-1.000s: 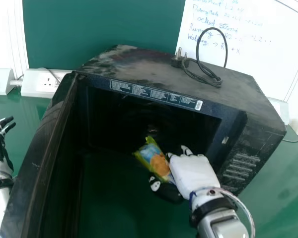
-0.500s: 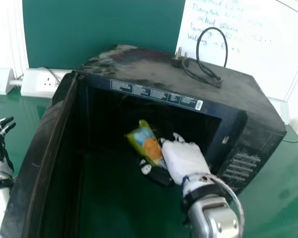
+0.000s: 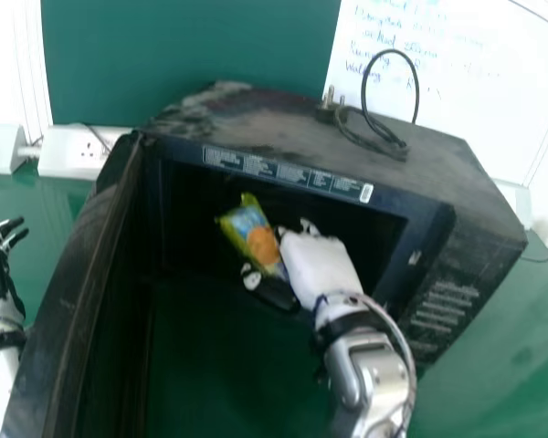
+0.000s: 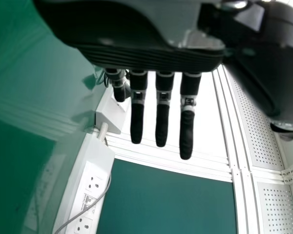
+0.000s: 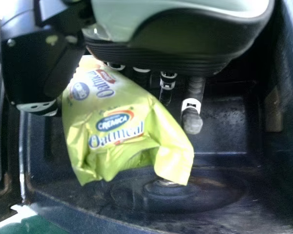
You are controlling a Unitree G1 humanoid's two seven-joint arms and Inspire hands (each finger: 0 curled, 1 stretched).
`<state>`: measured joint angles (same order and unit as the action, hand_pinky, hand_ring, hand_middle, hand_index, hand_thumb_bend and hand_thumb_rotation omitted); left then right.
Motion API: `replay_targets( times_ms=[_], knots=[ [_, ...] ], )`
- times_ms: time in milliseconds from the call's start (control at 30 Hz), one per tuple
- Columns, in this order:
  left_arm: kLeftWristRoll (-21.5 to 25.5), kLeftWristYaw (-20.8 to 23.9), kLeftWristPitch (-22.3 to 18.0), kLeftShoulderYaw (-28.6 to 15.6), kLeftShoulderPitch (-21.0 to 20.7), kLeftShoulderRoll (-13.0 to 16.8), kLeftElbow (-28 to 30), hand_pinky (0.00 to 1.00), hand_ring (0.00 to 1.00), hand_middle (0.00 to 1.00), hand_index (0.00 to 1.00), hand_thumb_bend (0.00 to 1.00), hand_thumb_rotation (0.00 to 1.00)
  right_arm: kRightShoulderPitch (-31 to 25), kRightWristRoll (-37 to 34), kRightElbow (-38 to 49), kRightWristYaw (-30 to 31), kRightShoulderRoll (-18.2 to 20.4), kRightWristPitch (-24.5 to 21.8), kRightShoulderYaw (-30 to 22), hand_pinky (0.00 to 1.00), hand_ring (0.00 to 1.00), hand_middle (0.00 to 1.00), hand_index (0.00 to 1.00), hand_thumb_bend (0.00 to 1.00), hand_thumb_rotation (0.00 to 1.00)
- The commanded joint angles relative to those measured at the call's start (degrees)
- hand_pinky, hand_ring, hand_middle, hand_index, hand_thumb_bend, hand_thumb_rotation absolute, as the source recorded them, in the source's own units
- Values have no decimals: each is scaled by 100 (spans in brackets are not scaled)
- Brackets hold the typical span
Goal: Put biscuit inside oven
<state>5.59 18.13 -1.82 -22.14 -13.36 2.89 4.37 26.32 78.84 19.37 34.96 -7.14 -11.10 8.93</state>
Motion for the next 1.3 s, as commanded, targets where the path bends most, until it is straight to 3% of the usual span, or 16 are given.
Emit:
replay_targets(
  times_ms=[0, 100, 167, 300, 400, 600, 633, 933, 1033, 1267],
  knots=[
    [-40, 31, 45, 14, 70, 7, 86, 71, 68, 71, 50, 50, 4, 224, -221, -248, -331, -94, -10, 60, 10, 17, 47, 48, 53, 0],
    [-45, 43, 38, 7, 72, 10, 73, 71, 68, 70, 50, 50, 4, 397, -409, -596, -717, -168, -12, 152, 11, 18, 47, 48, 53, 0],
    [-33, 26, 32, 8, 83, 15, 76, 71, 67, 70, 50, 50, 5, 511, -526, -834, -1010, -205, -7, 215, 11, 18, 41, 49, 52, 0],
    [7, 1, -5, 6, 96, 4, 80, 71, 67, 70, 50, 50, 4, 750, -846, -1314, -1585, -278, 61, 315, 12, 18, 47, 48, 53, 0],
    [-21, 10, -14, 17, 104, 8, 78, 71, 67, 70, 50, 50, 4, 971, -973, -1704, -1916, -390, 103, 437, 12, 18, 40, 49, 52, 0],
    [-45, 53, 43, 30, 116, -18, 135, 70, 67, 70, 50, 50, 4, 1379, -1166, -2392, -2458, -637, 161, 668, 11, 18, 39, 49, 52, 0],
    [-32, 47, 40, 26, 116, -20, 135, 70, 67, 70, 50, 50, 4, 1446, -1197, -2510, -2552, -671, 180, 697, 11, 18, 43, 48, 52, 0],
    [-48, 17, -3, 20, 142, 10, 115, 70, 68, 70, 50, 50, 4, 2145, -1331, -3827, -3583, -969, 340, 1040, 10, 16, 39, 49, 52, 0],
    [-50, 7, -18, 23, 148, 16, 109, 70, 68, 70, 50, 50, 5, 2385, -1375, -4222, -3664, -1036, 339, 1170, 11, 18, 46, 48, 53, 0],
    [-34, -4, -43, 23, 155, 4, 105, 70, 68, 70, 50, 50, 4, 2724, -1505, -4900, -3982, -1167, 396, 1404, 13, 20, 47, 49, 53, 0]
  ],
)
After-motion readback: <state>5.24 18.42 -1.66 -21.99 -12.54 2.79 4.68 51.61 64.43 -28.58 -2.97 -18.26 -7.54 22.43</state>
